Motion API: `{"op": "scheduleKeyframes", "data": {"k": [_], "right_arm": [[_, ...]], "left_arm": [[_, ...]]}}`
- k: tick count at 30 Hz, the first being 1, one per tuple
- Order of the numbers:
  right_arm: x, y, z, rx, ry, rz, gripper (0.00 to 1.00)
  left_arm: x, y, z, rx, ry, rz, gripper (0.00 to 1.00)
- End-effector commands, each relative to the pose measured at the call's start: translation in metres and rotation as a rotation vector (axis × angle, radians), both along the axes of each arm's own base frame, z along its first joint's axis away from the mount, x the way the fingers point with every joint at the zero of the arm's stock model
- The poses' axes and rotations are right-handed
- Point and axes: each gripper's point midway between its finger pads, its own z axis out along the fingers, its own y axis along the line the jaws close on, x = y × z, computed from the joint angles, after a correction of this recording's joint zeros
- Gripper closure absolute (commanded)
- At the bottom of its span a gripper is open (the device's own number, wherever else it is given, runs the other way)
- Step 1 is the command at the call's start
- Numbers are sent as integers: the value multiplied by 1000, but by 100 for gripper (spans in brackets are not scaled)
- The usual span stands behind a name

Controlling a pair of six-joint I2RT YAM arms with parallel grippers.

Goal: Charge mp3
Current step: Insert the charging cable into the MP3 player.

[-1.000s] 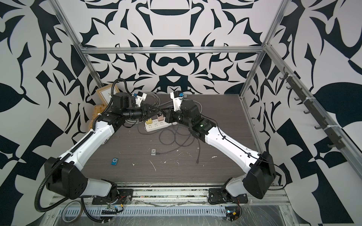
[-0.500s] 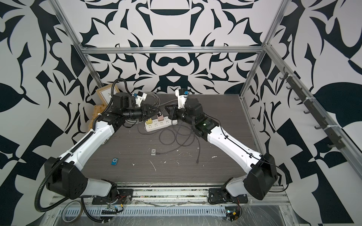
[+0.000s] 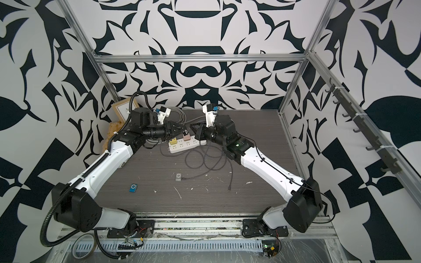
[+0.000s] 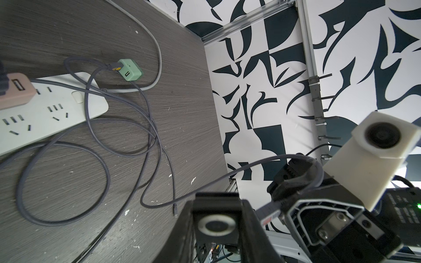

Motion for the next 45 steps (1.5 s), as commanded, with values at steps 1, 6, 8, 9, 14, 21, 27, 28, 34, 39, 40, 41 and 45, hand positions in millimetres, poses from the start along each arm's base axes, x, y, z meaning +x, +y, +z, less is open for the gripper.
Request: {"op": "scheduleKeyframes", "data": {"k": [1, 6, 8, 9, 14, 21, 27, 28, 34, 39, 40, 41, 45], "right_arm": [[-1, 4, 5, 32, -19, 16, 100], [0, 4, -3, 24, -7, 15, 100], [1, 5, -6, 20, -1, 14, 100], [1, 5, -7, 21, 1, 13, 100], [2, 8, -6, 37, 5, 22, 100], [1, 10, 0, 48, -7, 36, 100], [-1, 11, -3, 46, 0, 46, 100], [-2, 12, -3, 44, 0, 50, 100], [-4, 12, -11, 25, 8, 59, 100], [-7, 13, -20, -17, 17, 64, 100], [-7, 11, -22, -22, 16, 56, 100], [-7, 8, -24, -26, 18, 47, 100], [-5, 7, -28, -46, 21, 36, 100]], "left_arm": [[-3, -2, 7, -8, -26, -15, 100], [-4, -2, 7, -9, -23, -16, 100], [-4, -1, 8, -9, -26, -14, 100], [-4, -1, 8, -10, -26, -15, 100], [-3, -2, 10, -13, -29, -14, 100], [-1, -2, 9, -12, -22, -10, 100], [1, -3, 10, -14, -19, -11, 100], [2, -3, 10, -15, -18, -10, 100], [4, -3, 11, -14, -18, -6, 100], [6, -4, 12, -16, -18, -7, 100], [6, -4, 13, -15, -20, -6, 100], [5, -4, 13, -15, -20, -7, 100], [5, -4, 14, -19, -20, -13, 100]]}}
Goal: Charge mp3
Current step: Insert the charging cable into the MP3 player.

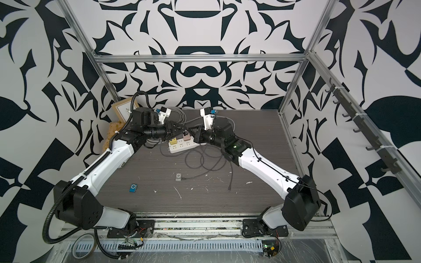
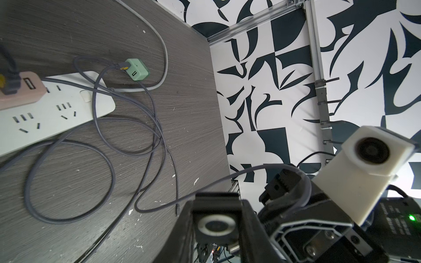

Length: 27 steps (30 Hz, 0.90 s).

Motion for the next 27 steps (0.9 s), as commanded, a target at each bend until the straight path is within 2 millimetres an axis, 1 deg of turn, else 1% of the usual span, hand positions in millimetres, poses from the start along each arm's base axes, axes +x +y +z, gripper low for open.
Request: {"op": "scheduleKeyframes", "data": {"k": [1, 3, 4, 7, 9, 11, 13, 18, 27], "right_arm": [[0, -2, -7, -39, -7, -8, 100], [1, -4, -2, -26, -17, -16, 100], [1, -5, 4, -12, -29, -15, 100], [-1, -3, 28, 26, -72, 2, 100], [-4, -3, 46, 69, -108, 6, 100], [-5, -9, 61, 114, -152, -21, 100], [-5, -17, 67, 118, -176, -56, 100], [-5, -16, 67, 96, -187, -50, 100], [-4, -16, 52, 61, -161, -49, 100]], "left_arm": [[-1, -4, 22, -34, -45, -29, 100], [-2, -4, 21, -32, -46, -30, 100], [-2, -4, 19, -29, -43, -29, 100], [-3, -2, 10, -22, -19, -26, 100], [-3, -2, 7, -27, -9, -21, 100], [-3, -2, 5, -30, 10, -18, 100], [-4, -3, 6, -49, 18, -21, 100], [-4, -4, 6, -70, 26, -27, 100], [-5, -4, 9, -79, 27, -26, 100]]}}
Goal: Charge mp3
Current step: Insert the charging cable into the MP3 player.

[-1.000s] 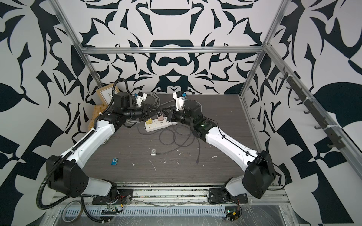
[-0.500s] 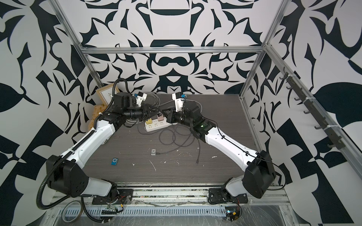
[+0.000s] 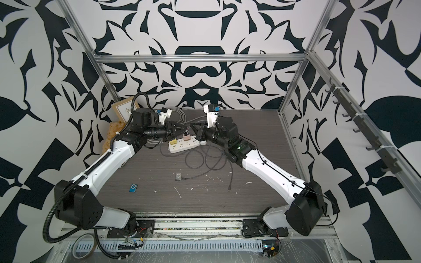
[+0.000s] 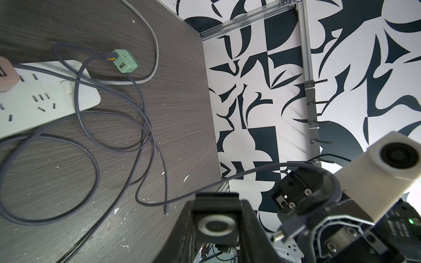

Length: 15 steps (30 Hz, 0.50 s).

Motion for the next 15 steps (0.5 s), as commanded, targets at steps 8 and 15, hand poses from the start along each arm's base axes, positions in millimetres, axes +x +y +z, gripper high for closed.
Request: {"op": "scheduleKeyframes", "data": {"k": [8, 15], "right_arm": [[-5, -2, 10, 13, -36, 14, 100], [-5, 0, 1, 2, -15, 22, 100]], "left_arm": [[-2, 0, 8, -24, -17, -9, 100], [-2, 0, 9, -26, -22, -6, 100]]}}
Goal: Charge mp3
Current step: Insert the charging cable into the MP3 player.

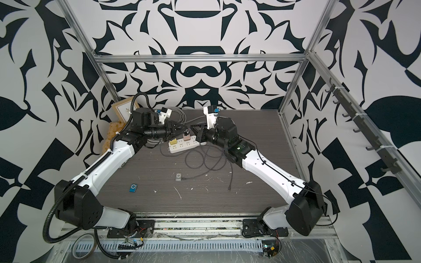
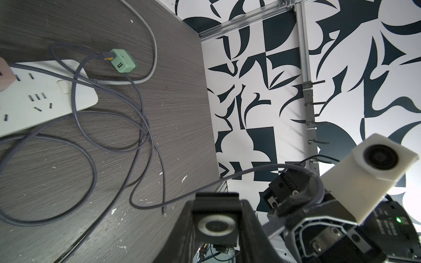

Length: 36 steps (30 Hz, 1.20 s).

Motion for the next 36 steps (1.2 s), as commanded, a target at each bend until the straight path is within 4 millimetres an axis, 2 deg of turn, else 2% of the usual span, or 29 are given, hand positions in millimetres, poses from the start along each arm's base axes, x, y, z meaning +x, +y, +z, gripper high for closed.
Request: {"op": "scheduleKeyframes", "data": {"k": [1, 16, 36], "right_arm": [[-3, -1, 12, 22, -40, 11, 100], [4, 2, 1, 1, -30, 1, 100], [14, 1, -15, -53, -18, -36, 100]], "left_arm": [[-2, 1, 8, -19, -27, -7, 100], [-2, -1, 16, -32, -47, -16, 100], [-2, -3, 16, -30, -49, -43, 100]]}}
